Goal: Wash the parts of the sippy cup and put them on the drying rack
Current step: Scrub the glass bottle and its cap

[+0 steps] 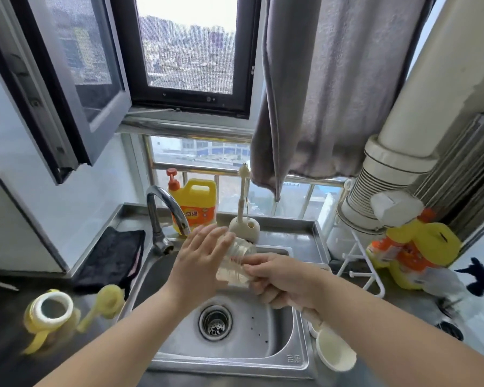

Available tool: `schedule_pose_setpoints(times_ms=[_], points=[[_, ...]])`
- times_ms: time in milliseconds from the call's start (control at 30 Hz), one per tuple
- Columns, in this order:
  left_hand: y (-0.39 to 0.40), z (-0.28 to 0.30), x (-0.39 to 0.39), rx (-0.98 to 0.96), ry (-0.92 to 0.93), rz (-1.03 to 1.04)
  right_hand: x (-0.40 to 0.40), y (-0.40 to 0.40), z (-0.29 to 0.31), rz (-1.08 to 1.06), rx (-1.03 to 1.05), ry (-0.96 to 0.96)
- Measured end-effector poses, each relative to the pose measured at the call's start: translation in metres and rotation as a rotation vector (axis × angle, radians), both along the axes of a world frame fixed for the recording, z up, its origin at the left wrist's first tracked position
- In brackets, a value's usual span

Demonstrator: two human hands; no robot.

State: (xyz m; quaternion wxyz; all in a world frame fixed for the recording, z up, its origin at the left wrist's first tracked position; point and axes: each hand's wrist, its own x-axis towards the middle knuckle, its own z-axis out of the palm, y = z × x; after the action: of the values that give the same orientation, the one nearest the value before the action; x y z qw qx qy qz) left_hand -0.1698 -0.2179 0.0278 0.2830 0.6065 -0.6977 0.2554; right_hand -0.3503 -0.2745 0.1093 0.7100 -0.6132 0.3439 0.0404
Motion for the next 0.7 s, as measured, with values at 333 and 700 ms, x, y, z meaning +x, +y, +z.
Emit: schedule_pose_setpoints(times_ms=[333,700], points=[[-0.003,0.006,0.022,0.315,0.002,-0.095,0.015,-0.002,0.002,0.500,-1.429,0.454],[-0.013,0.017,0.031,0.230,-0.064,-0.151,0.032,0.005,-0.013,0.433,-1.370,0.570]])
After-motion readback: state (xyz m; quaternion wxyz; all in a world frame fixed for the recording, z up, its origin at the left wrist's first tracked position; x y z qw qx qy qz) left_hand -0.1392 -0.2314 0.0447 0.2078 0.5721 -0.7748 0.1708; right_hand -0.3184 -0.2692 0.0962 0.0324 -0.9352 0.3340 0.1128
